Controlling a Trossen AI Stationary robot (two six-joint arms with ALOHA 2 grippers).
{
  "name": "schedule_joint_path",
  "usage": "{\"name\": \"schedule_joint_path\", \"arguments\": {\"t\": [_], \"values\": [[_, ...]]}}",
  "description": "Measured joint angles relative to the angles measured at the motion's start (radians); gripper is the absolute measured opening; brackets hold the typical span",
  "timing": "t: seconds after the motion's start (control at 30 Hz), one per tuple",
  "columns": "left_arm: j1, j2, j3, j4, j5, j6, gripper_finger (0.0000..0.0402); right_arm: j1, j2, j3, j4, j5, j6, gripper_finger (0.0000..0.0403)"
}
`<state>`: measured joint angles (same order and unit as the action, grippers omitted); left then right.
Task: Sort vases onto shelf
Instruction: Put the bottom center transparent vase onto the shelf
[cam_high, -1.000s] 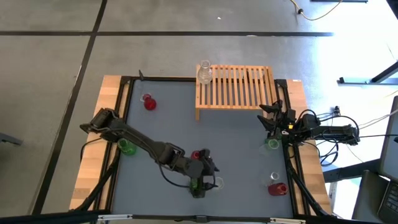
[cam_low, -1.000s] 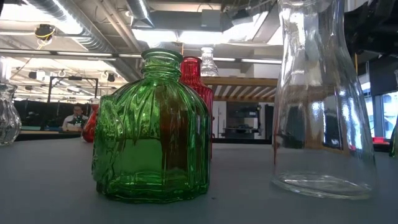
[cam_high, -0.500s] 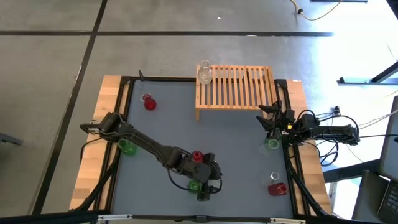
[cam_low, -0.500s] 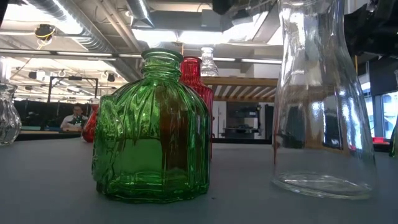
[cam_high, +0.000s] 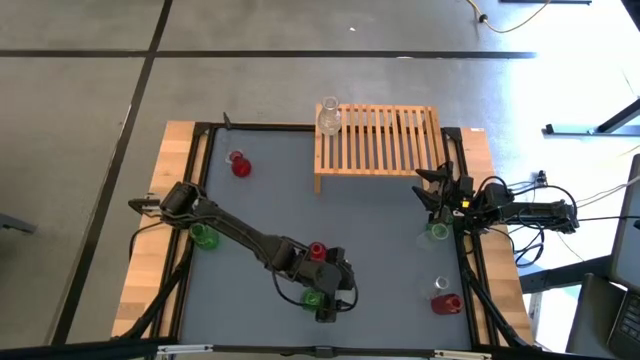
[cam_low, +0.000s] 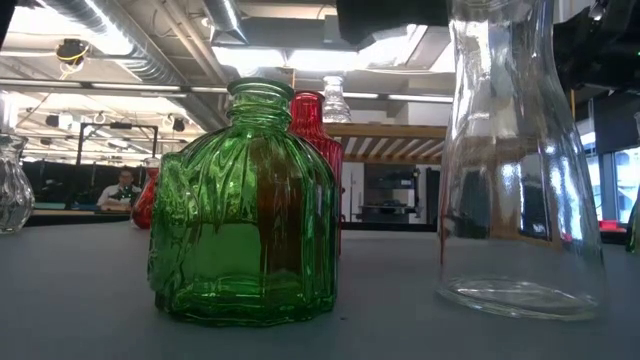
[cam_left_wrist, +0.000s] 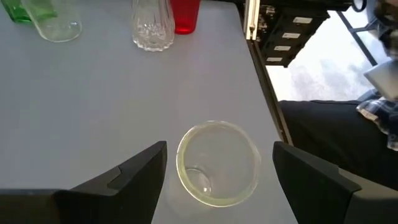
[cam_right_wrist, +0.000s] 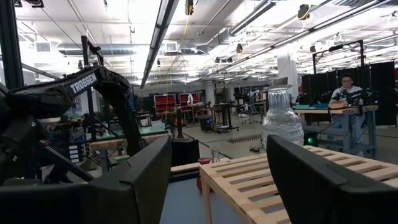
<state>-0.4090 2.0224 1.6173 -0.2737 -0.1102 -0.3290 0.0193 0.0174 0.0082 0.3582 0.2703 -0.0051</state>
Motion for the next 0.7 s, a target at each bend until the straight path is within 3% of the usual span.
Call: {"name": "schedule_joint_path", "arguments": {"t": [0.7], "values": [[-0.004,0.033,-0.016,0.025,-0.015,0.054,0.0286,0.000,0.000,0.000,-0.005,0.003,0.000,0.0250]]}}
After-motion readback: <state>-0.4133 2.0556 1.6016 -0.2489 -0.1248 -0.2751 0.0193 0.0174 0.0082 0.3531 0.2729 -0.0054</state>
